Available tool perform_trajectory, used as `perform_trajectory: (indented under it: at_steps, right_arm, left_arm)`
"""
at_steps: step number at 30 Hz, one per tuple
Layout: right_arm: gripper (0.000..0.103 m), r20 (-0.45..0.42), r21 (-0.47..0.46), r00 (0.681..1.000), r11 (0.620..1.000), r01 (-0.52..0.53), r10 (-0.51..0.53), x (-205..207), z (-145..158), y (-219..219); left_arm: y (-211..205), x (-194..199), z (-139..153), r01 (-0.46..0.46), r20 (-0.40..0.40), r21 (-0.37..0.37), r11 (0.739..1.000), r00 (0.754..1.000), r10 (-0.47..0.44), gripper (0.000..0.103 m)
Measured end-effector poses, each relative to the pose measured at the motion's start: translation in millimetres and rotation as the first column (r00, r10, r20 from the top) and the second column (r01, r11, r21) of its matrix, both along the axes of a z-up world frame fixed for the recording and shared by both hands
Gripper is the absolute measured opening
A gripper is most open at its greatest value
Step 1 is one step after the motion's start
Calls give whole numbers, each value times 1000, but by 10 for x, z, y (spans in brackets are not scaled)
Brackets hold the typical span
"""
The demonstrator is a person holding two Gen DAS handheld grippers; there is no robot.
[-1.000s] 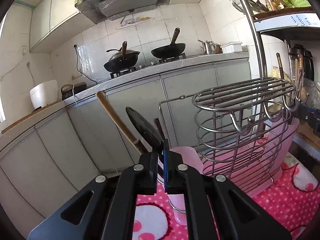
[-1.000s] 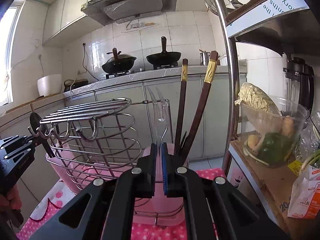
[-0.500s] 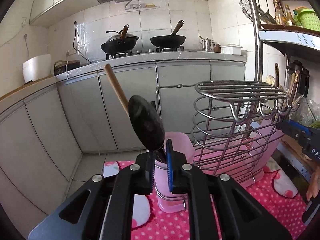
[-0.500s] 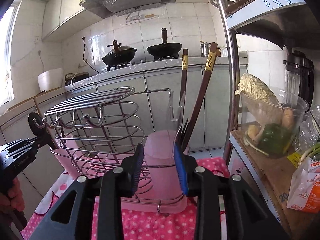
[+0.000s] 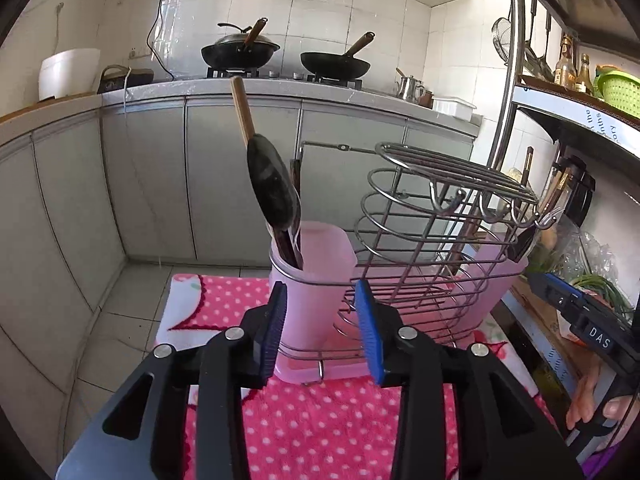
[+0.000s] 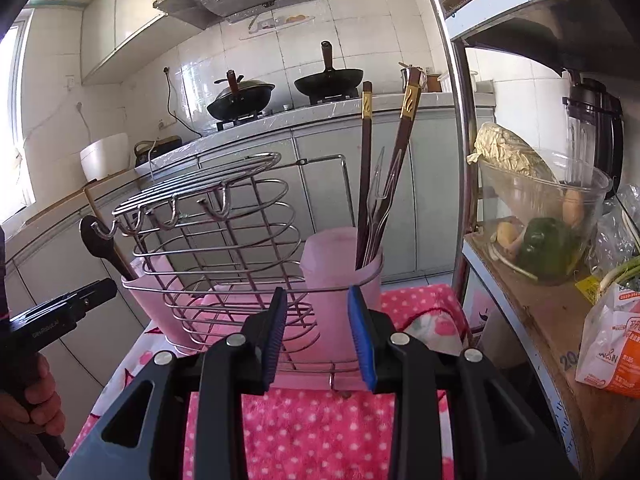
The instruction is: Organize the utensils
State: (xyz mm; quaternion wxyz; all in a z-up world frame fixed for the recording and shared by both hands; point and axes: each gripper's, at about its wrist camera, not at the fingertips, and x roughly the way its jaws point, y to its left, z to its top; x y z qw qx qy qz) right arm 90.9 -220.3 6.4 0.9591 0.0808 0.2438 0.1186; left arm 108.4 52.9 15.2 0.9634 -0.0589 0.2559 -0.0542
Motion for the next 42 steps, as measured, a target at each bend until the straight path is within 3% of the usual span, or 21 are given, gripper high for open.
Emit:
perform_trajectory:
  at_steps: [13,22,42]
  right_arm:
    - [32,-91,-38,993,996,-81,78,-409,-136,334]
    - [32,-128,-54,990,996,-69,62,-583,-209,357]
    - [32,-112,-106,994,994,-26,14,-823,-186,374]
  left_arm:
    - [-124,-241,-259,-27,-157,-33,999,987,22,40]
    - [-271,-489,-278,-22,-161,-9,1000,987,21,40]
    - [-528,-801,-236,20,-129,11,1000,991,-18,40]
